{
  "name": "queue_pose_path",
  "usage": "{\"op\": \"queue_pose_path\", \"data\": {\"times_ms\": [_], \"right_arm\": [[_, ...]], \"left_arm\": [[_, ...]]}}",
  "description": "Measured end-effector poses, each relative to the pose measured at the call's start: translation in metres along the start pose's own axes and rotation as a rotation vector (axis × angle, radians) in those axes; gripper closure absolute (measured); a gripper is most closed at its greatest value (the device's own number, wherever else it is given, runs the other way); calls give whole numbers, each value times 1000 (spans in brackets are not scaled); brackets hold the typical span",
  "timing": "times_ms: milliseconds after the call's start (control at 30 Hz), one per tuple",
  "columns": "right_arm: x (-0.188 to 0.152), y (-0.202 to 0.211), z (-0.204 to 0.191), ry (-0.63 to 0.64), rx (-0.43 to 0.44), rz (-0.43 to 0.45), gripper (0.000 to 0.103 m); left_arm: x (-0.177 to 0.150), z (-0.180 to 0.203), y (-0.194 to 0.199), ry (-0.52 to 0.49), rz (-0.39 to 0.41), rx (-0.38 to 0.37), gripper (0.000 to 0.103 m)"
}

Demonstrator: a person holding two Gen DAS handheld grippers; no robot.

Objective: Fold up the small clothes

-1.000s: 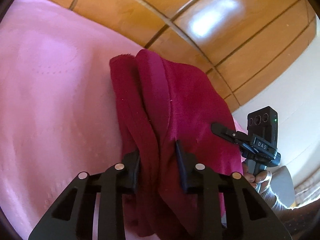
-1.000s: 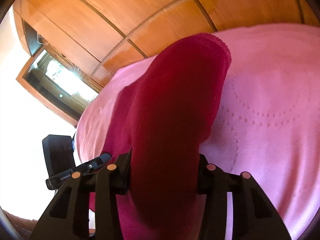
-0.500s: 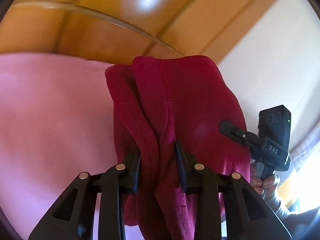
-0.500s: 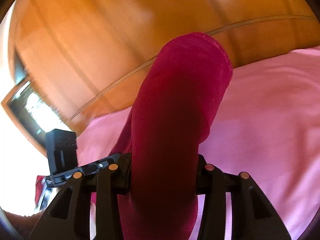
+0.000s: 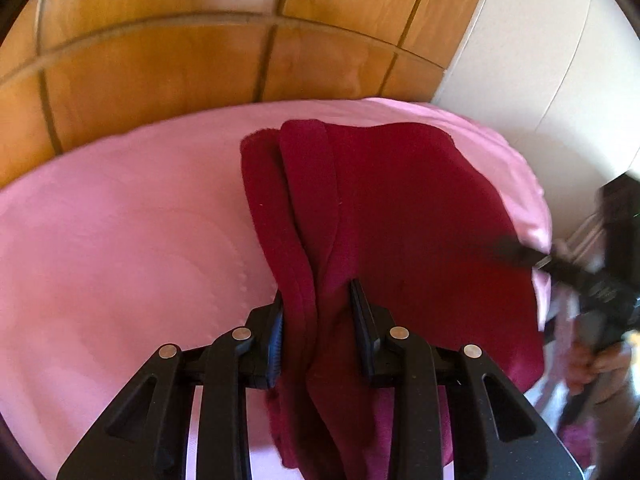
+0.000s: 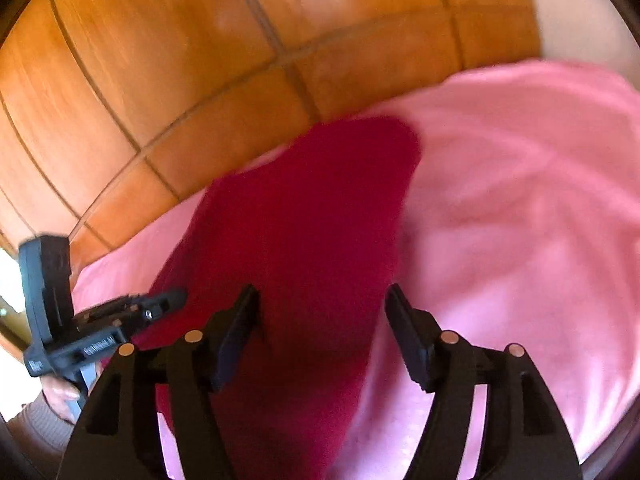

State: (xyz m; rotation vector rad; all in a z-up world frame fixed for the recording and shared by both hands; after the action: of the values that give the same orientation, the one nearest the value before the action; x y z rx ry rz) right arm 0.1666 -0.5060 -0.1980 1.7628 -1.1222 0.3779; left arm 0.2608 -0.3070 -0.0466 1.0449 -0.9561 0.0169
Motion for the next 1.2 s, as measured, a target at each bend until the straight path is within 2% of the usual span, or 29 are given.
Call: {"op": "queue_pose_path", "data": {"times_ms": [33,100,167,267,400,500,600,700,800,1000,1067,1200], "right_arm": [[3,9,-3,15,-6,27,51],[5,23,-15,43,0,64,52],[7,24,-33,87,14,63,54],[7,-2,-47,134,-54,17,54],[4,-42,-30,137,-162,-68,52],[0,-57,-28,156,-199,-59,49],[-4,-50,-29,159,-206,-50,48],[-5,-46,-27,154,-184,-30,39],[-9,-28,-34,158,-168,3,38],[-46,12,-50,211,-157,18,46],[-56,16,-55,230,-179,18,52],[-82,8,-56,269,-252,0,51]], "left_arm": [[-3,0,3,-5,4,13,74],[3,-1,0,-15,14,54,74],[3,-3,2,-26,20,88,74],[2,-5,-1,-24,14,122,74],[-2,-14,-4,-6,13,143,74],[-4,-17,-4,20,24,140,73],[-10,-18,5,61,32,127,71],[-12,-16,19,80,49,157,64],[-18,-13,34,68,68,185,63],[-31,-8,50,52,82,219,63],[-33,-9,48,54,80,225,63],[-34,-7,49,60,81,224,63]]}}
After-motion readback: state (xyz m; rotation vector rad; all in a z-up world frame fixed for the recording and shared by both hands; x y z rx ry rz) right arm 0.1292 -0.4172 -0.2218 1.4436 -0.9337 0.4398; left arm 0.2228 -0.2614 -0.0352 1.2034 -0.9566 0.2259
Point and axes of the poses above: each gripper's, at about its wrist camera, not at the fingertips, and y roughly against the way its jaws point, z to its right, x to its top, the point moved 5 cm from there along -y, roughly the way its jaws point, and after that the axes turned 6 degrees about -y, right-handed, at the moved point
